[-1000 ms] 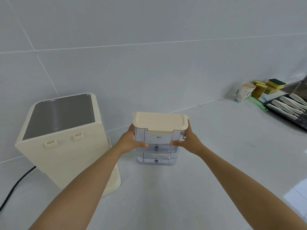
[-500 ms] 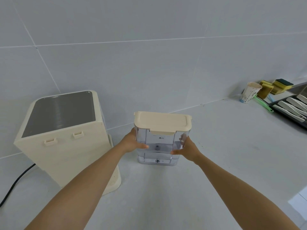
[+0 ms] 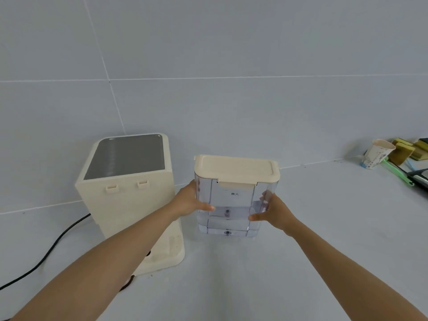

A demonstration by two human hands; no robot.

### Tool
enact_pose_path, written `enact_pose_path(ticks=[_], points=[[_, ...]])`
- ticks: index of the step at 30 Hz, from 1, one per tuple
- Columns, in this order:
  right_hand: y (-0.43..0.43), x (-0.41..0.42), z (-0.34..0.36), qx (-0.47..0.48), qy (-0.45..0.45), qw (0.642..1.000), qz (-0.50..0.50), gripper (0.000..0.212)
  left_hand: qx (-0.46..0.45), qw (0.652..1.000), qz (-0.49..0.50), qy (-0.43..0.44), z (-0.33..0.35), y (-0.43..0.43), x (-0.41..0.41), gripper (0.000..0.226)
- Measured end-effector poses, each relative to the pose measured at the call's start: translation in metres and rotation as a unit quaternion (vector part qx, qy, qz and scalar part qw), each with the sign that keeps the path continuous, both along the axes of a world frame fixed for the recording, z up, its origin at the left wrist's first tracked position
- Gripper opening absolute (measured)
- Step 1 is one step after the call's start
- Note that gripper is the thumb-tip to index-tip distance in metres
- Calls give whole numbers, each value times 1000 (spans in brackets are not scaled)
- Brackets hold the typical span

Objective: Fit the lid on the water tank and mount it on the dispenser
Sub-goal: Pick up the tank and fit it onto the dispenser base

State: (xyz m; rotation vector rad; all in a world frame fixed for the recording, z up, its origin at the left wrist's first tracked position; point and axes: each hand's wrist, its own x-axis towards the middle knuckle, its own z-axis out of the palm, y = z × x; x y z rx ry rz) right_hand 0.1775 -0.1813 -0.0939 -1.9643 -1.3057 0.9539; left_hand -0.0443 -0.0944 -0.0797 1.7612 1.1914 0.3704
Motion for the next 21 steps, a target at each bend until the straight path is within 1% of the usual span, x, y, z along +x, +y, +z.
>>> enact_pose_path(ticks=[4,7,10,13,14,16,17,19,21], points=[[2,-20,34,21,6,999,27,81,13,999,43,-29,26,-8,-29,70],[1,-31,57,26,4,999,44,78,23,998,50,-43,42,-20,-43,56],[-4,-33,73,22,-4,998,62,60,26,997,72,-30,54,-35,-46,58],[-9,-35,81,12,-15,997,71,54,16,996,77,-38,62,-44,-52,63],[-10,-37,83,13,-24,997,71,55,11,996,79,-40,64,-46,-55,62],[-10,-41,87,20,-39,996,75,67,17,996,83,-42,71,-52,-64,52],[-9,-43,90,25,-43,996,80,70,20,995,86,-43,74,-54,-69,47],[-8,-50,96,33,-45,995,87,70,25,995,88,-43,79,-57,-77,48],[-8,-58,104,43,-36,995,87,71,26,994,92,-48,87,-60,-86,38]])
